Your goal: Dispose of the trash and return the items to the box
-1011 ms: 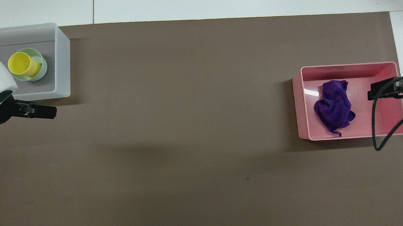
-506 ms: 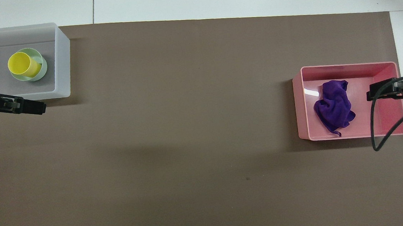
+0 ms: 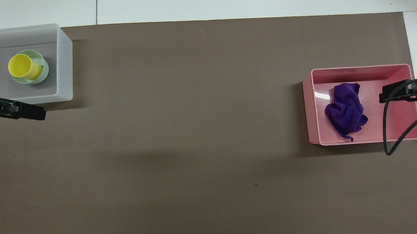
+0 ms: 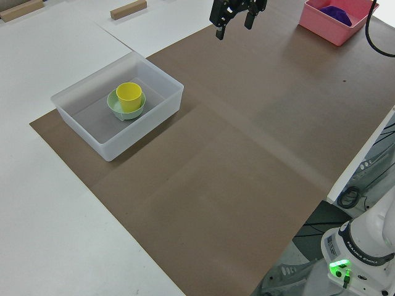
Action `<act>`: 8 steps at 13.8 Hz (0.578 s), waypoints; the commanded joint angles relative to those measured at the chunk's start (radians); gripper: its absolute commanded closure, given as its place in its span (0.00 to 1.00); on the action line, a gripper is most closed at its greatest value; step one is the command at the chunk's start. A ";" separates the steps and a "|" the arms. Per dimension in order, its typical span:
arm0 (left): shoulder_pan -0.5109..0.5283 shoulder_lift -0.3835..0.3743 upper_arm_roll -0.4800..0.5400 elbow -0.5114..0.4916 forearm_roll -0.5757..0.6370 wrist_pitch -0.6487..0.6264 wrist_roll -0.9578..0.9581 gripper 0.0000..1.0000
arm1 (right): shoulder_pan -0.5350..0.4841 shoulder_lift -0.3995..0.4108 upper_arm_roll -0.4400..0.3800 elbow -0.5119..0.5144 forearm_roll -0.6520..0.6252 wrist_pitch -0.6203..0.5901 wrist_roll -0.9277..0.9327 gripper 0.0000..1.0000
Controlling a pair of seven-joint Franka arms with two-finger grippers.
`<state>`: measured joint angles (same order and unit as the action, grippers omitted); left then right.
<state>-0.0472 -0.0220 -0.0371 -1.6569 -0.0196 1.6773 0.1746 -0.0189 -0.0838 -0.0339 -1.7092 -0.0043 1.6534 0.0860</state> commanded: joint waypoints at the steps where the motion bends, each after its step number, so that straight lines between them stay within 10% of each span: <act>1: -0.002 -0.006 0.005 0.000 0.018 -0.011 -0.013 0.00 | -0.001 -0.028 0.005 -0.040 -0.002 0.040 0.020 0.00; 8: -0.002 -0.006 0.005 0.000 0.018 -0.011 -0.073 0.00 | 0.010 -0.022 0.006 -0.040 -0.019 0.052 0.006 0.00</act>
<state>-0.0469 -0.0220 -0.0338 -1.6568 -0.0196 1.6773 0.1259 -0.0179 -0.0841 -0.0336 -1.7210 -0.0050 1.6739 0.0860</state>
